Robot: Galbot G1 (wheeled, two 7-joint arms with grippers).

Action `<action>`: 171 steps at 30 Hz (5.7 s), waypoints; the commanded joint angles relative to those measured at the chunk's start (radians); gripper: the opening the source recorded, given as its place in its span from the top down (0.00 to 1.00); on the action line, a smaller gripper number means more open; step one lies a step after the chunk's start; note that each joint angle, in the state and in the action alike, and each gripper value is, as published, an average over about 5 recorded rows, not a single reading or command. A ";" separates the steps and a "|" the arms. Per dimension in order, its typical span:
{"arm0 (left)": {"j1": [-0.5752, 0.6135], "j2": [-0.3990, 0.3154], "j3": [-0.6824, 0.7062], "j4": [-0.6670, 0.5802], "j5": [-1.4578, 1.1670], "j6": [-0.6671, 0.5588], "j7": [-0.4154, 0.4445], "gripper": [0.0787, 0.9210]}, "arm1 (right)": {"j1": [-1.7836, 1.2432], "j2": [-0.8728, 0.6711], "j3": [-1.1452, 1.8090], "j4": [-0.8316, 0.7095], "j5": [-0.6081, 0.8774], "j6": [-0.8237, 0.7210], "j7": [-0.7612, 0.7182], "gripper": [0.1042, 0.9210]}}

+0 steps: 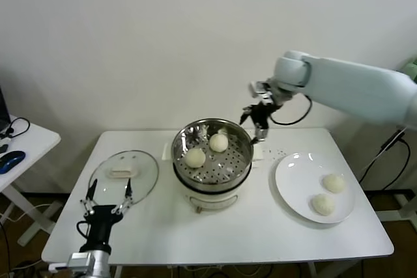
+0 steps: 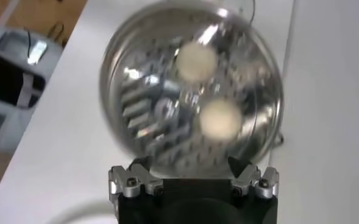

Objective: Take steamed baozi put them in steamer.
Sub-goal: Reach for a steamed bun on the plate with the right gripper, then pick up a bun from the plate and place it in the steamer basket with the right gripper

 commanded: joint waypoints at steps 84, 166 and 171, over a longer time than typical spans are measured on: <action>-0.002 0.011 0.012 0.016 0.043 0.011 0.001 0.12 | -0.395 -0.225 0.338 -0.024 -0.533 0.254 -0.042 0.29; 0.031 0.034 0.055 -0.003 0.049 0.026 -0.001 0.12 | -0.292 0.249 0.197 0.297 -1.138 0.808 0.019 0.26; 0.022 0.036 0.063 -0.006 0.043 0.035 -0.004 0.12 | -0.298 0.251 0.198 0.293 -1.135 0.817 0.039 0.25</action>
